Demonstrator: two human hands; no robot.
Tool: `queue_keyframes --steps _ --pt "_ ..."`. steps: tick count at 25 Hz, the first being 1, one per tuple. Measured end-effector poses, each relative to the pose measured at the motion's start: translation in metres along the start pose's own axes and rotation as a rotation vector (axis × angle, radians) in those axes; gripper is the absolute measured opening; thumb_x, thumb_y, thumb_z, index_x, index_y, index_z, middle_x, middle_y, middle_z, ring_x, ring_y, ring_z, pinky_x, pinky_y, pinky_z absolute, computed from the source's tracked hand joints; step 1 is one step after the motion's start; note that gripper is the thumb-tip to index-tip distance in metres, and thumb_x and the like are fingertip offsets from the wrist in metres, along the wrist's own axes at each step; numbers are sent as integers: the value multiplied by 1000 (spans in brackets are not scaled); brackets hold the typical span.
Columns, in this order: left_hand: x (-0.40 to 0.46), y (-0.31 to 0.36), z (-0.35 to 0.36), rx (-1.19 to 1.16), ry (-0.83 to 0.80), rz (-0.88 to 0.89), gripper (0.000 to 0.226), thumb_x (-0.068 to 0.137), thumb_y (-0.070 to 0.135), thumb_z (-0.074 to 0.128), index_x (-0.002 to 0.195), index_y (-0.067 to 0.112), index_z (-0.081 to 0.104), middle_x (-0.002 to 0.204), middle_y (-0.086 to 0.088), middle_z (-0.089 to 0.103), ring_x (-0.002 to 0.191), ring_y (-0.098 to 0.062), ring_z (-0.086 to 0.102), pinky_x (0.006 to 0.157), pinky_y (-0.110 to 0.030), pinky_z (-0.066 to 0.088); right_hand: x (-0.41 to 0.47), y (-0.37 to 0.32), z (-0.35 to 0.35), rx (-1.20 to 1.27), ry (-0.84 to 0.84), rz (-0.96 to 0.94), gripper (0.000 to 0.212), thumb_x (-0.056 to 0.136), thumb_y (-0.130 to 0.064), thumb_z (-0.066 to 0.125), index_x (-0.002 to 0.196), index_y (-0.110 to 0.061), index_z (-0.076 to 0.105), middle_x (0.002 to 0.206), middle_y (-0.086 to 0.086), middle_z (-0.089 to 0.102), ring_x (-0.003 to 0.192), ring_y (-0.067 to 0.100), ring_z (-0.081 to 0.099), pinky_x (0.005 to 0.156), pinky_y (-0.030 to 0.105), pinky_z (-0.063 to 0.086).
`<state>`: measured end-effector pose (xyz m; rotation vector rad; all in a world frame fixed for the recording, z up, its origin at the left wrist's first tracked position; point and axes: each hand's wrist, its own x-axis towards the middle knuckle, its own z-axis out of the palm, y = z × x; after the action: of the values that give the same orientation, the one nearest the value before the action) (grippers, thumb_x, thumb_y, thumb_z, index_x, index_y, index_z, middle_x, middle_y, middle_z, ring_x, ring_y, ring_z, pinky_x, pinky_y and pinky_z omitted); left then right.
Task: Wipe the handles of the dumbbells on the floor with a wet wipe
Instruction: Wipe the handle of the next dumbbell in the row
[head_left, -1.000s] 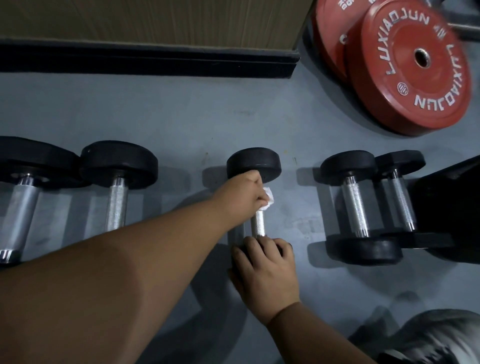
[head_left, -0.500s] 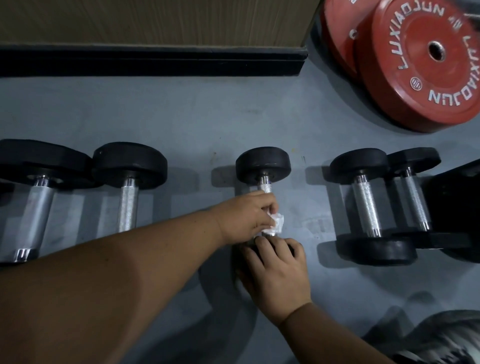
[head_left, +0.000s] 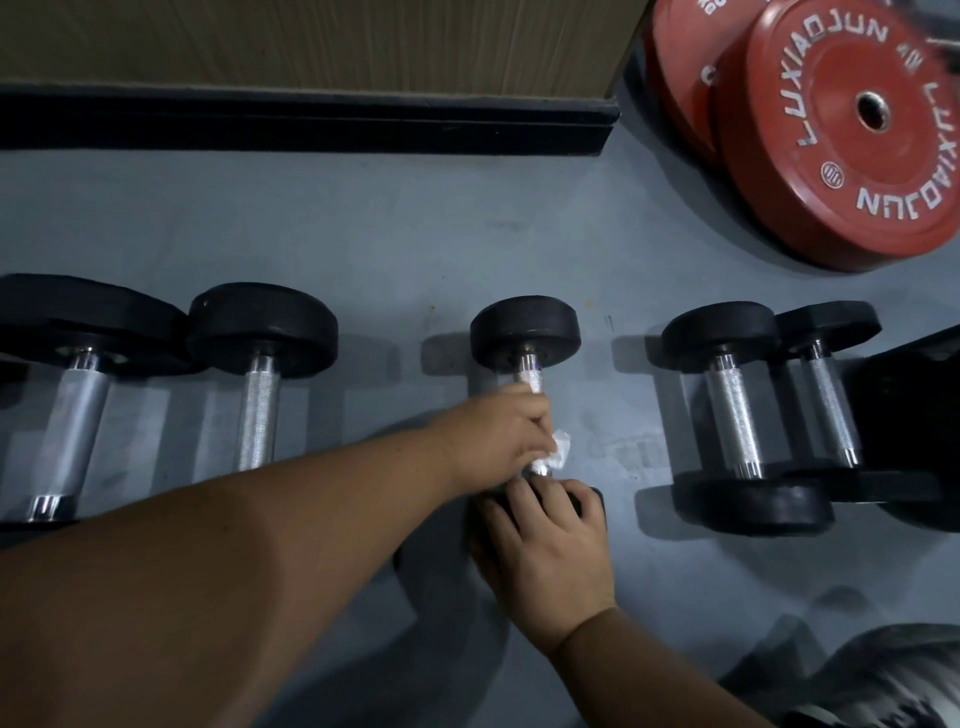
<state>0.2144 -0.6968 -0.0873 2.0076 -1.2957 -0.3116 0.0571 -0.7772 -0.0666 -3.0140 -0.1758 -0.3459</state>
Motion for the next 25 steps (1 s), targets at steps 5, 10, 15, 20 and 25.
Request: queue_keyframes --steps 5,10,15,20,25 --pt "-4 -5 -2 -4 -31 71 16 90 21 66 87 11 78 90 1 62 93 -13 50 87 -21 41 3 -3 -3 45 4 -8 14 88 -27 66 97 -20 73 103 3 68 89 31 61 83 43 41" --pt "24 -13 -18 42 -47 -137 19 93 16 63 92 5 78 96 -4 62 95 -19 56 85 -35 48 3 -8 -3 73 -6 -67 11 83 -20 66 92 -18 71 104 3 66 84 29 60 84 43 42" --pt "20 -13 -13 55 18 -139 14 88 17 69 94 9 79 98 -1 65 96 -18 56 87 -23 43 1 -7 0 67 -20 -56 10 84 -19 63 91 -19 70 101 3 65 84 29 60 84 43 42" --pt "2 -10 -3 39 -79 129 17 88 26 67 87 14 80 94 4 67 93 -12 52 86 -25 45 2 -2 -4 92 -20 -33 13 86 -26 64 94 -20 72 97 2 66 86 30 60 85 43 39" --pt "4 -13 -5 35 -57 90 16 87 24 69 85 11 78 91 0 67 88 -18 59 83 -29 49 2 -4 -10 235 -107 -30 20 83 -22 65 101 -16 72 114 7 64 98 30 59 99 45 41"
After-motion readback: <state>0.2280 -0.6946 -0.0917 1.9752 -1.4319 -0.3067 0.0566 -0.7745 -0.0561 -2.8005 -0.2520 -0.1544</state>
